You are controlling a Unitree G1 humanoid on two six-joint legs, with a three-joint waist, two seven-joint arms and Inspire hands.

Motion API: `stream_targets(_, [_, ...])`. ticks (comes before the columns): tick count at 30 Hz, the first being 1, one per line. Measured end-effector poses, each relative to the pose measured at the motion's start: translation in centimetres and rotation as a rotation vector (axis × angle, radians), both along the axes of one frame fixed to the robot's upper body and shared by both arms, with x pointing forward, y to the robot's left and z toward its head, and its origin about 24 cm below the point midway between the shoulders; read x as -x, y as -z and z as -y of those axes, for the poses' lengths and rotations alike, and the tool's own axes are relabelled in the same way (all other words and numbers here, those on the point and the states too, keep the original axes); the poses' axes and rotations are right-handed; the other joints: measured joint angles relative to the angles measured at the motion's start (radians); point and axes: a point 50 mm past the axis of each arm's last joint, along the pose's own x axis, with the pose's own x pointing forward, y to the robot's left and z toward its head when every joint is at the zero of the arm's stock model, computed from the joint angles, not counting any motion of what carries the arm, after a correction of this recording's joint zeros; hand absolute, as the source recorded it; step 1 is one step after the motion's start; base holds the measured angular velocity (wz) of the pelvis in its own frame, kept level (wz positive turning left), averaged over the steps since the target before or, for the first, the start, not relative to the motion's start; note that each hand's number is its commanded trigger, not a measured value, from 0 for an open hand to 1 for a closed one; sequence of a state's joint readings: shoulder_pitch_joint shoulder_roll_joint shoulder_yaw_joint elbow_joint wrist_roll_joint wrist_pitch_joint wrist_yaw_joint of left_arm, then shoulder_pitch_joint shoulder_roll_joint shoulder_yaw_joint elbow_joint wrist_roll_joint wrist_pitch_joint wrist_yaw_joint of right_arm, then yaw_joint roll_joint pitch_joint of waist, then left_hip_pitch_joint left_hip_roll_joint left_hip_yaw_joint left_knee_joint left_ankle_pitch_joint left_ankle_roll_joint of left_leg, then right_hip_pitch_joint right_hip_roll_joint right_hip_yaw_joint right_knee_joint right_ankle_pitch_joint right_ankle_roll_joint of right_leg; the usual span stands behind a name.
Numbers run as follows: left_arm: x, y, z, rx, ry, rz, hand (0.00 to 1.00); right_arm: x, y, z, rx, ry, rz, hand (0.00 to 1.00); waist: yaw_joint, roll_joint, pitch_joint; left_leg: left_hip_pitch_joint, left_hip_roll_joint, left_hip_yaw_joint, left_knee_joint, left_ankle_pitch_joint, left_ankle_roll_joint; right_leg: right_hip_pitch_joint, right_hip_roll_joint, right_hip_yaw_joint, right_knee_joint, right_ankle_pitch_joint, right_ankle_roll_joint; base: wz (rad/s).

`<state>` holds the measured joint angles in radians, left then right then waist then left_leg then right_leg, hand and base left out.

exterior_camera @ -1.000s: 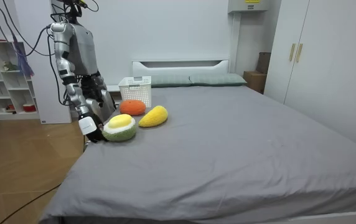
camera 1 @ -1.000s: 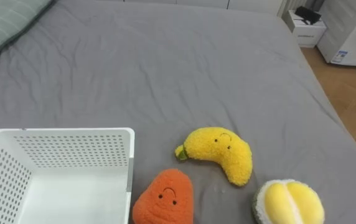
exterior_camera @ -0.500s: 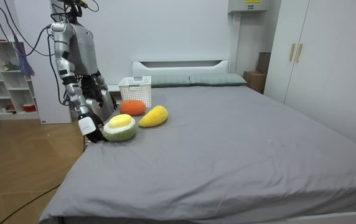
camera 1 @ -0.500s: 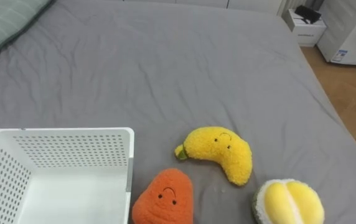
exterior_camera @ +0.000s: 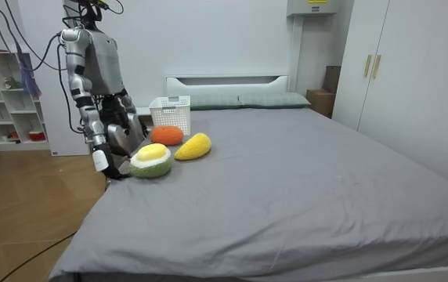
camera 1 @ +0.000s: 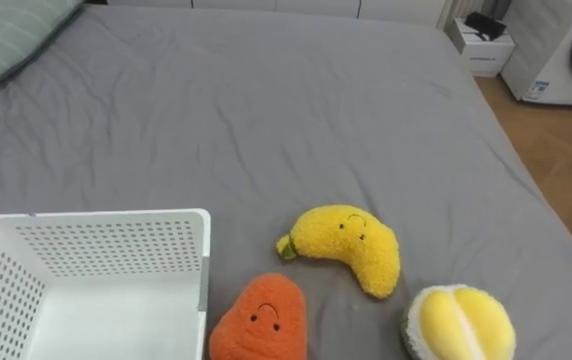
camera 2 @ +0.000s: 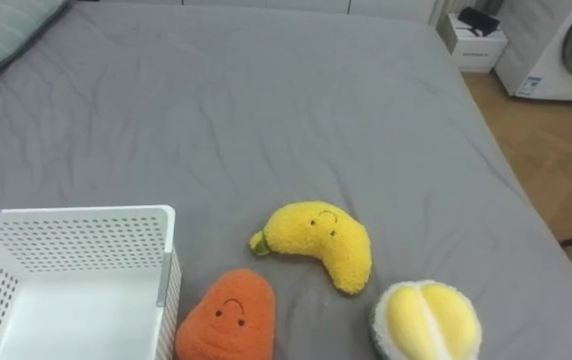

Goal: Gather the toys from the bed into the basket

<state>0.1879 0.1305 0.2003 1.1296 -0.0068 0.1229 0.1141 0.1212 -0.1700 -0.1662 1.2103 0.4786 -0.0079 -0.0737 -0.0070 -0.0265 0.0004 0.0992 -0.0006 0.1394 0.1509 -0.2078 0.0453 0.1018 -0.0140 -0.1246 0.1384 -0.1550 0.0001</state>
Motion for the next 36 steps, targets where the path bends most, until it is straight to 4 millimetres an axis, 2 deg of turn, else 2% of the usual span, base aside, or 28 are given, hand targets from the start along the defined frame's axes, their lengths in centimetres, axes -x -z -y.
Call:
stream_targets(3, [0.6, -0.1, -0.4, 0.004, -0.045, 0.001, 0.00, 0.7, 0.0, 0.5, -0.009, 0.138, -0.008, 0.00, -0.018, -0.002, -0.0004, 0.000, 0.000, 0.005, 0.000, 0.000, 0.000, -0.002, 0.000, 0.001, -0.001, -0.001, 0.000, -0.01])
stream_targets(7, [1.2, -0.2, -0.8, -0.004, -0.076, -0.001, 0.00, 1.5, -0.2, 1.1, 0.012, 0.284, -0.028, 0.00, -0.022, -0.010, 0.0017, 0.000, 0.000, 0.016, 0.002, 0.002, 0.000, -0.008, 0.001, 0.012, 0.001, -0.001, 0.000, -0.09])
stream_targets(9, [1.6, -0.3, -1.1, -0.015, -0.088, 0.004, 0.00, 1.7, -0.6, 2.1, 0.066, 0.406, -0.027, 0.00, -0.032, -0.016, -0.0012, 0.001, 0.000, 0.021, 0.001, 0.002, 0.000, -0.016, 0.001, 0.018, 0.007, -0.002, -0.001, -0.10])
stream_targets(13, [2.1, -0.4, -1.4, -0.026, -0.093, -0.004, 0.00, 0.6, -1.7, 3.8, 0.174, 0.478, 0.000, 0.00, -0.050, -0.021, -0.0013, 0.001, 0.000, 0.025, 0.000, 0.004, 0.000, -0.026, 0.001, 0.021, 0.016, -0.005, -0.002, -0.07])
stream_targets(19, [2.1, -0.4, -1.4, -0.026, -0.093, -0.004, 0.00, -3.8, -4.5, 6.2, 0.319, 0.533, 0.158, 0.00, -0.052, -0.028, -0.0001, 0.000, 0.001, 0.037, 0.001, 0.005, 0.000, -0.034, 0.001, 0.029, 0.020, -0.005, -0.003, -0.03])
stream_targets(24, [2.2, -0.5, -1.4, -0.028, -0.066, 0.010, 0.00, -8.3, -8.2, 7.3, 0.436, 0.517, 0.364, 0.00, -0.042, -0.029, 0.0021, -0.008, 0.001, 0.040, -0.001, 0.005, 0.000, -0.049, 0.002, 0.034, 0.022, -0.006, -0.002, -0.02])
stream_targets(29, [2.4, -0.5, -1.4, -0.029, -0.063, 0.015, 0.00, -11.1, -10.9, 7.3, 0.549, 0.388, 0.484, 0.00, -0.038, -0.026, 0.0038, -0.017, 0.001, 0.044, -0.002, 0.005, 0.000, -0.055, 0.002, 0.039, 0.019, -0.005, -0.002, 0.00])
stream_targets(31, [2.4, -0.5, -1.4, -0.028, -0.060, 0.015, 0.00, -12.3, -12.2, 7.0, 0.575, 0.349, 0.550, 0.00, -0.036, -0.023, 0.0021, -0.024, 0.002, 0.044, -0.002, 0.005, 0.000, -0.066, 0.003, 0.040, 0.031, -0.005, -0.002, -0.02])
stream_targets(36, [2.4, -0.5, -1.3, -0.022, -0.054, 0.022, 0.00, -14.6, -14.4, 5.6, 0.667, 0.139, 0.653, 0.00, -0.032, -0.023, 0.0003, -0.029, 0.002, 0.046, -0.001, 0.005, 0.000, -0.067, 0.002, 0.036, 0.032, -0.005, -0.002, 0.00])
